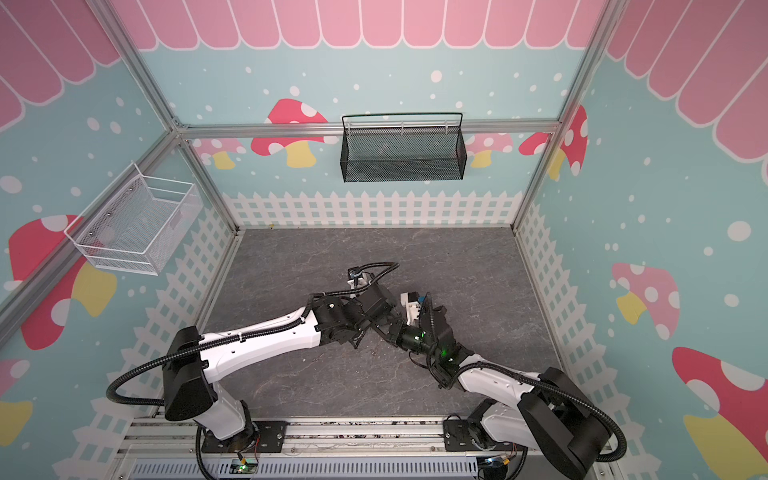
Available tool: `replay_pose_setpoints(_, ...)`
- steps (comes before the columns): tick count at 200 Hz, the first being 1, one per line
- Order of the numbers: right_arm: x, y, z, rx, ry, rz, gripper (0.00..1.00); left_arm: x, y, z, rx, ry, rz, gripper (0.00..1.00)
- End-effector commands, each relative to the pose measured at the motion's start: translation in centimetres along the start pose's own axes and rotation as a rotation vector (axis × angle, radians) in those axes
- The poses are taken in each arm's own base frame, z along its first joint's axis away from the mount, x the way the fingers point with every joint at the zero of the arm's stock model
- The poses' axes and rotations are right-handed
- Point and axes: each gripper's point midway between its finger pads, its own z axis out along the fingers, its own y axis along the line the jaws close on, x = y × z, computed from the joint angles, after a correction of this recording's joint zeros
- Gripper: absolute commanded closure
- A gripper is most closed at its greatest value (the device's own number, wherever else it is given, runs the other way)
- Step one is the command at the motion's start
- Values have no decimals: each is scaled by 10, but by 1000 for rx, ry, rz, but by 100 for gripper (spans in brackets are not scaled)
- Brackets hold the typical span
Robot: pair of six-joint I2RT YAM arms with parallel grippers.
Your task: Unlock with the key
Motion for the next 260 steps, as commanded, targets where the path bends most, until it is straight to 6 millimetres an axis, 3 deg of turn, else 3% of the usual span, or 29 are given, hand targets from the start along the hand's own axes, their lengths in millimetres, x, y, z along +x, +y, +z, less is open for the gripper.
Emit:
replay_pose_setpoints(1,-20,35,-1,-82,-64,-44,100,8,27,-2,-103,5,80,100)
replay_pose_setpoints(110,-9,24,7,-40,7,-36,100,4,36,-1,-124,6,66,100)
replay_pose_setpoints(164,11,28,26,-55,101,-39,100,-8,19,0,-22,26,-43,100)
replay_pose_setpoints(234,16,9,23,-12,93,-11,100,-18,24,-7,-13,2,-84,100)
replay_pose_setpoints(260,12,11,21,-13,72,-22,100,-19,26,-9,-10,1,-85,100)
